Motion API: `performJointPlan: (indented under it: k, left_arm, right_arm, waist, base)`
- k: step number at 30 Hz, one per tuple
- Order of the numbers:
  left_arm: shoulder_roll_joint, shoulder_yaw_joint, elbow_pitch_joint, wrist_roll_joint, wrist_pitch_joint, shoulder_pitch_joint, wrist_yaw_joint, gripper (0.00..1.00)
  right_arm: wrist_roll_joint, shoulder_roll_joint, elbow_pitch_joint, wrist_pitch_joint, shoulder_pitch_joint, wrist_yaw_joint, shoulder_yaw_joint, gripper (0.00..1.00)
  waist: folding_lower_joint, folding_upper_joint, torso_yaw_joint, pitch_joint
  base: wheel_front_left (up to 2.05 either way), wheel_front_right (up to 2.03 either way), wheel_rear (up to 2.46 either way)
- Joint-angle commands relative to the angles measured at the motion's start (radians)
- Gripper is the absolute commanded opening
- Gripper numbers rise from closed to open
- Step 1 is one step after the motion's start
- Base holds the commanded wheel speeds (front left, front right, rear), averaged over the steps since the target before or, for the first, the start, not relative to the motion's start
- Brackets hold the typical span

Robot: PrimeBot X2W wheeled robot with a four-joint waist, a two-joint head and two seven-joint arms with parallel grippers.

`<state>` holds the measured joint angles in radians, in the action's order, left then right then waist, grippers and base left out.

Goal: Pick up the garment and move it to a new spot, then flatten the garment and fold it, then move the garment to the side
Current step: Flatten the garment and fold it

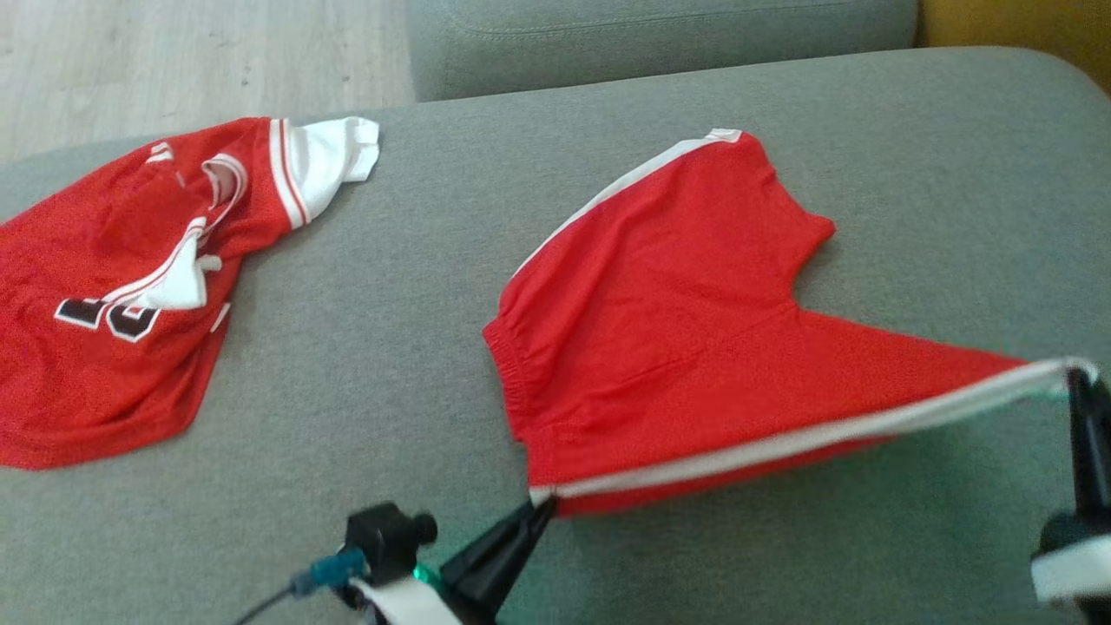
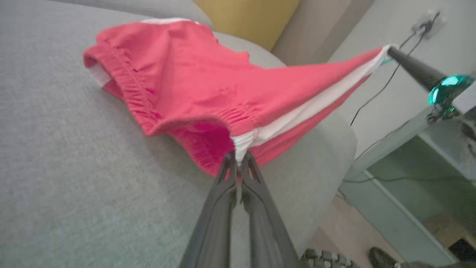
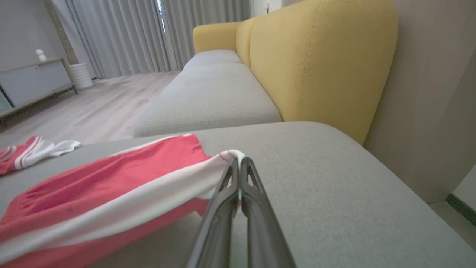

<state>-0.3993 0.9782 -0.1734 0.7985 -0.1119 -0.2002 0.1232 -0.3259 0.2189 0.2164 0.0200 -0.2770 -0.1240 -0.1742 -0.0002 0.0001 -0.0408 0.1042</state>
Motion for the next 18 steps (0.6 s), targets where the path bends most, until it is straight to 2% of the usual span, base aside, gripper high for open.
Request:
performJointPlan:
  k: [1,10,18]
  left_arm:
    - [-0.004,-0.063,0.061,0.061,0.004,-0.055,0.001,0.00]
    - [0.059,-0.120,0.068,0.293,0.047,-0.173,0.007,0.00]
    - [0.097,-0.096,-0.009,0.378,0.033,-0.310,0.007,0.00]
  right_arm:
    - [-0.025,0.022,0.014,0.009,0.105,-0.007,0.000,0.00]
    - [0.009,0.077,-0.245,0.038,0.401,-0.007,0.087,0.00]
    - [0.047,0.123,-0.426,0.022,0.607,-0.007,0.115,0.00]
  waist:
    - [0.0002,-0.0001,0.017,0.010]
    - [0.0002,-0.0001,0.103,0.059]
    - [0.0002,-0.0001,0.172,0.137]
  base:
    - [0.00,0.00,0.00]
    - [0.00,0.00,0.00]
    - [0.00,0.00,0.00]
